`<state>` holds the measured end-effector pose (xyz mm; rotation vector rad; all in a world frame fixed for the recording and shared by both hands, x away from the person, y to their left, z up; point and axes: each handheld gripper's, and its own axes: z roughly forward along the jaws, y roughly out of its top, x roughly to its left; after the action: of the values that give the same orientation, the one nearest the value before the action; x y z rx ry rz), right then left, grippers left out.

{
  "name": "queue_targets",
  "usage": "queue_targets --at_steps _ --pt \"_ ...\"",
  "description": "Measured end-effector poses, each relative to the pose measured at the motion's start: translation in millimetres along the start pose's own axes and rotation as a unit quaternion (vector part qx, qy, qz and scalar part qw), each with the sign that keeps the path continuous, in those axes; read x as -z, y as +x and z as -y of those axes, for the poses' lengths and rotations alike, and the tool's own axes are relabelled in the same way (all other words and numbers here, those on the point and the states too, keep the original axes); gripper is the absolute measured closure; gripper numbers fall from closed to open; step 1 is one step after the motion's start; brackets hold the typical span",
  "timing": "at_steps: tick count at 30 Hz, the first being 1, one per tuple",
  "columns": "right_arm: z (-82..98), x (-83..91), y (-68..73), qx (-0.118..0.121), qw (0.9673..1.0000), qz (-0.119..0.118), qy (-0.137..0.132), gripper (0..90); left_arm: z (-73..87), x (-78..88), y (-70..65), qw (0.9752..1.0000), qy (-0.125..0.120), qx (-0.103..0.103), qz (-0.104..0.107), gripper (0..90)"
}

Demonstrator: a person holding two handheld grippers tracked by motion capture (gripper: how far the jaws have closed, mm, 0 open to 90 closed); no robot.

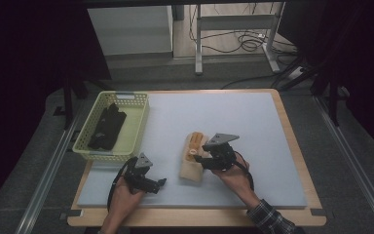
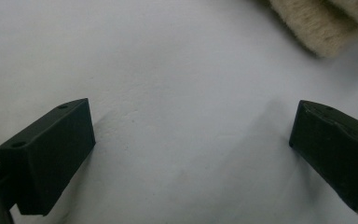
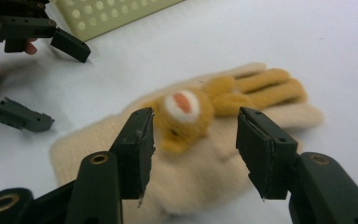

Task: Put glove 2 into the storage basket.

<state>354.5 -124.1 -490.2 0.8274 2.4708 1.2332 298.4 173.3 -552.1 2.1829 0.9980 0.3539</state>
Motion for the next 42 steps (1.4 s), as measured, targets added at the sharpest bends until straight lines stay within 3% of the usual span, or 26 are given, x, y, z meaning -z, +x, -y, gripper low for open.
queue_targets --at_steps 9,17,26,42 --pt "23.2 15.0 -11.5 0.005 0.9999 -0.009 0.011 69.7 0.0 0.0 -0.1 1.0000 0.000 0.001 0.001 0.1" --pt "40.5 14.0 -3.9 0.021 0.9987 -0.036 0.031 87.8 0.0 0.0 -0.1 1.0000 0.000 0.001 0.001 0.0" --pt "43.9 4.8 4.5 0.026 0.9974 -0.049 0.045 88.5 0.0 0.0 -0.1 1.0000 0.000 0.001 0.001 0.0" --pt "34.1 -21.9 12.9 0.019 0.9971 -0.056 0.048 88.5 0.0 0.0 0.0 1.0000 0.000 0.001 0.001 0.1"
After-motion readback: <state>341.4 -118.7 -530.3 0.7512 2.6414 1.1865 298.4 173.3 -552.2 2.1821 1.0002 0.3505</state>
